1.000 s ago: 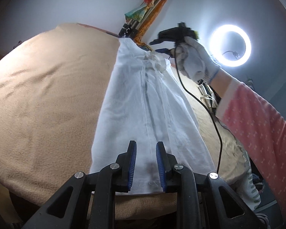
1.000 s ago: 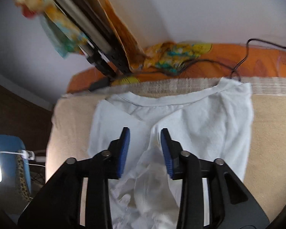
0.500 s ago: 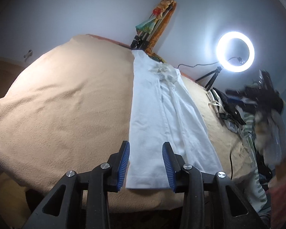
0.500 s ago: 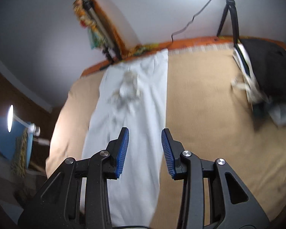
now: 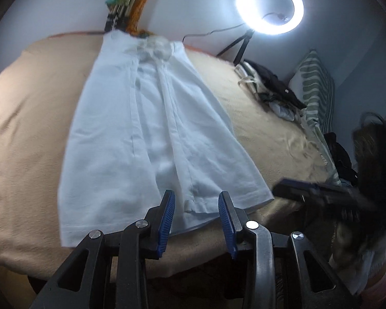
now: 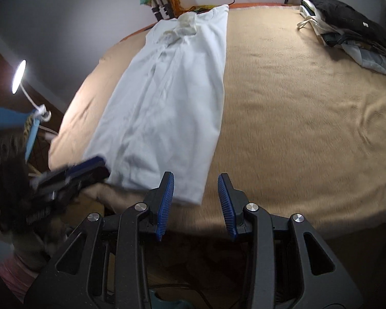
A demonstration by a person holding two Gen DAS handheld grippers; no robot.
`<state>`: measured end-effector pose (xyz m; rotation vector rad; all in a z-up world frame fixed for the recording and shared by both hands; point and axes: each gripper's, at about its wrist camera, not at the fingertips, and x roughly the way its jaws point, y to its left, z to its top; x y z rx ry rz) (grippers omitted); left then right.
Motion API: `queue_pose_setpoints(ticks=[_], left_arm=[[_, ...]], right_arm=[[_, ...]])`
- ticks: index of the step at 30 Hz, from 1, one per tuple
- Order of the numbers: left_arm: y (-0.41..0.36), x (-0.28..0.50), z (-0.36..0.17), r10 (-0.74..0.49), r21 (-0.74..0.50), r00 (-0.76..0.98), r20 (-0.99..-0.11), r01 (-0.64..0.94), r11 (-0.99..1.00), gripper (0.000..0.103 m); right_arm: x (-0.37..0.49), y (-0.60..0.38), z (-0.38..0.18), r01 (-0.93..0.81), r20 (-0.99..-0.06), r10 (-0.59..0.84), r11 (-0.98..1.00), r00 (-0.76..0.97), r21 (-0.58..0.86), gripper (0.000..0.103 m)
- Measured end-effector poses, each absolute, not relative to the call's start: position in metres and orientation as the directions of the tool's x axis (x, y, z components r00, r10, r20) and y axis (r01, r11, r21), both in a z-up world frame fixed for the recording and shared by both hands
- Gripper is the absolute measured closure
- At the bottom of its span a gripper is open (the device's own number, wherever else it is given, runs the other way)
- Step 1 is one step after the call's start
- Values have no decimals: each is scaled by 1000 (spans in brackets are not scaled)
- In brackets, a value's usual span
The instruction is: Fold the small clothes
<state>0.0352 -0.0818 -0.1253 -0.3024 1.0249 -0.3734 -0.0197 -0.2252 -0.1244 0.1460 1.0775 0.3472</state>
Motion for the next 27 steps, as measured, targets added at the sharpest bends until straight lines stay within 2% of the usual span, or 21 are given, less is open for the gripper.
queue_pose_setpoints(ticks=[1, 2, 3, 5, 7, 9, 11, 12, 22, 23, 24, 25, 26, 27], left_arm=[[-82, 42, -131, -436, -420, 452, -778, 141, 896, 69], [-82, 46, -136, -438, -428, 439, -785, 128, 895, 73], [-82, 51, -141, -450, -446, 422, -787, 114, 888, 85], [-82, 58, -148, -491, -488, 389, -780, 115, 865, 100], [-84, 60, -147, -510, -507, 386, -769, 118, 854, 102], [-82, 61, -139, -559, -564, 382, -736, 110, 818, 103], [-81, 64, -126, -608, -623, 388, -692, 104, 775, 103], [-82, 66, -119, -613, -628, 396, -683, 111, 771, 103], [-82, 76, -95, -673, -701, 416, -611, 110, 705, 103], [-80, 74, -93, -673, -702, 422, -608, 111, 703, 103], [-78, 72, -91, -676, -706, 427, -601, 112, 699, 103], [-75, 70, -90, -676, -708, 431, -598, 112, 697, 103], [-72, 67, -92, -673, -707, 435, -599, 109, 699, 103], [-68, 62, -97, -658, -695, 442, -610, 102, 712, 103]], right_arm=[[-27, -223, -126, -221, -838, 333, 940, 432, 259, 65], [-33, -221, -128, -242, -838, 326, 940, 437, 240, 65], [-40, -219, -129, -254, -839, 321, 940, 440, 227, 65], [-47, -216, -133, -272, -837, 320, 938, 445, 214, 65], [-48, -215, -134, -276, -832, 322, 937, 452, 213, 65], [-50, -212, -135, -280, -827, 317, 938, 465, 202, 59], [-51, -205, -135, -302, -824, 295, 940, 484, 159, 48], [-51, -201, -135, -310, -821, 281, 941, 498, 134, 47], [-32, -174, -149, -279, -808, 164, 960, 566, -1, 45], [-31, -173, -151, -254, -810, 125, 967, 572, -30, 50], [-31, -175, -151, -224, -810, 92, 973, 580, -50, 60], [-31, -178, -151, -205, -812, 78, 977, 579, -52, 85], [-32, -183, -149, -205, -814, 103, 979, 572, -21, 93], [-36, -185, -145, -199, -805, 108, 980, 583, -12, 94]])
